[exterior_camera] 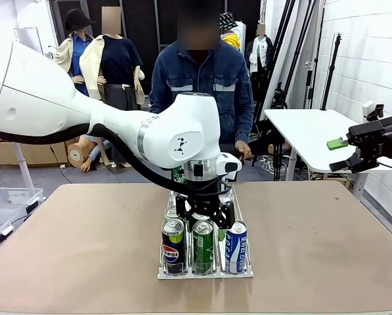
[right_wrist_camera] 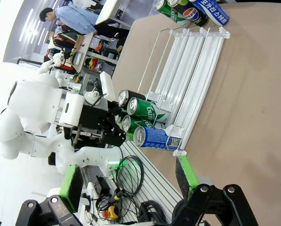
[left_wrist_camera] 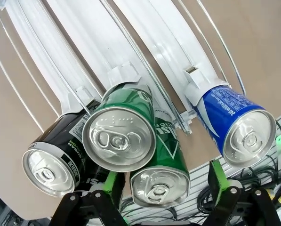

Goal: Retrieve and hand over the desired beverage to the person.
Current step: Pick up another can of the same type that the person held from the Automatic Can Dispenser.

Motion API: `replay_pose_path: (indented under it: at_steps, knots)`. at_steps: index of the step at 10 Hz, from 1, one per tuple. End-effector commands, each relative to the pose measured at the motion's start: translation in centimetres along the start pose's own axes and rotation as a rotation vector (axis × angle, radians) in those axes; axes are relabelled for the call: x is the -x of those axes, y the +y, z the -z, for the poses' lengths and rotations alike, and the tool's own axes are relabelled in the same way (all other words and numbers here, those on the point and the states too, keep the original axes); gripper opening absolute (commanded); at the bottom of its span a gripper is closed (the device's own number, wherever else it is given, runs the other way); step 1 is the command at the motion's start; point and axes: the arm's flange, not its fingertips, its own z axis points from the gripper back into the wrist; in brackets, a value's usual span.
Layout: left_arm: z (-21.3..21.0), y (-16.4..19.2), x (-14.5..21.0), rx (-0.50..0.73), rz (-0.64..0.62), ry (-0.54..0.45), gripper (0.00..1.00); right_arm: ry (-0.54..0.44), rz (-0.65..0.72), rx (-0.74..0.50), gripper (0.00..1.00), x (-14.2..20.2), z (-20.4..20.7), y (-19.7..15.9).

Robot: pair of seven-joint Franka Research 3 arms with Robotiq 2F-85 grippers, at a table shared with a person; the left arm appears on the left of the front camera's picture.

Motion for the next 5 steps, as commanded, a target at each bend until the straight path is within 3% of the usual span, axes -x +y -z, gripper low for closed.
replay_pose_path:
  at_steps: [1, 5]
  knots:
    - [0.11, -0.34, 0.31, -0.026, -0.027, -0.002, 0.75, -0.001, -0.001, -0.003, 1.00, 0.01, -0.01, 0.01]
    - [0.30, -0.31, 0.24, -0.035, -0.033, 0.018, 0.35, -0.001, -0.001, -0.003, 1.00, 0.01, -0.01, 0.01]
